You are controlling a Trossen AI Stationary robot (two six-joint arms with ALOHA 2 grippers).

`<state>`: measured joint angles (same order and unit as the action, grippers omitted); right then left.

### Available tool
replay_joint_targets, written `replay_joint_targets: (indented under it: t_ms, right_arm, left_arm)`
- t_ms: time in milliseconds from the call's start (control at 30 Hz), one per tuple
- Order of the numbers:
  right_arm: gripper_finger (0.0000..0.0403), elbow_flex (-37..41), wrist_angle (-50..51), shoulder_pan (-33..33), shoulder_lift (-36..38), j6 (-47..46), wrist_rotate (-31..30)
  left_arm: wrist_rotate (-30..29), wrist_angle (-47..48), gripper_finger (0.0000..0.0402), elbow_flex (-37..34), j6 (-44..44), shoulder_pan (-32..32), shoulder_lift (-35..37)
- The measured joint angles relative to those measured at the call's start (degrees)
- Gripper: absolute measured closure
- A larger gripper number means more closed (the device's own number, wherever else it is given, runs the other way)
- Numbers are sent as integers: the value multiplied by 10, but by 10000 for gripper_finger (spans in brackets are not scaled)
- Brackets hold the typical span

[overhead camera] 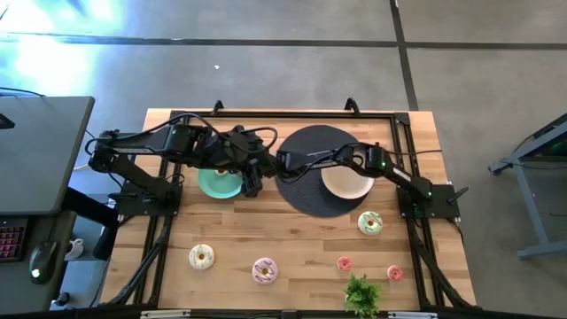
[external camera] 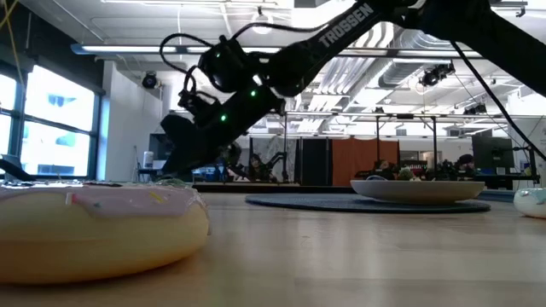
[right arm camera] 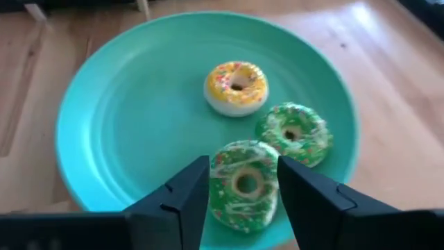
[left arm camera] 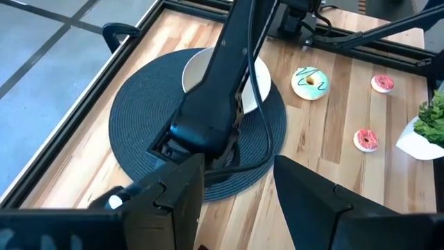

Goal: Pick & Place donuts
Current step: Put the small green donut onto the blue plate, then put the right small pink donut onto the blue plate

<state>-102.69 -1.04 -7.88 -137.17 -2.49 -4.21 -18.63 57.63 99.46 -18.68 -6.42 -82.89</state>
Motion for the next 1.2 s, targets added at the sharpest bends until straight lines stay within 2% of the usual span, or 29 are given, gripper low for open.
replay_joint_targets:
  t_ms: [200, 400, 600, 800, 1000, 1200]
  right_arm:
    - [231, 0, 93, 0, 57, 5, -18]
    - [231, 0, 218, 13, 135, 52, -17]
    - [231, 0, 433, 38, 228, 73, -33]
    - [231, 5, 679, 86, 308, 2, -53]
    - [231, 87, 772, 155, 392, -78, -35]
    - [231, 248, 757, 238, 502, -205, 31]
  left_arm:
    - [1, 0, 229, 0, -1, 0, 0]
    - [1, 0, 229, 0, -11, 0, 0]
    - [24, 0, 229, 0, -11, -9, 0]
    - [-12, 18, 229, 0, -11, -46, 0]
    - [-54, -7, 229, 0, -16, -104, 0]
    - [-117, 2, 229, -2, -32, -155, 0]
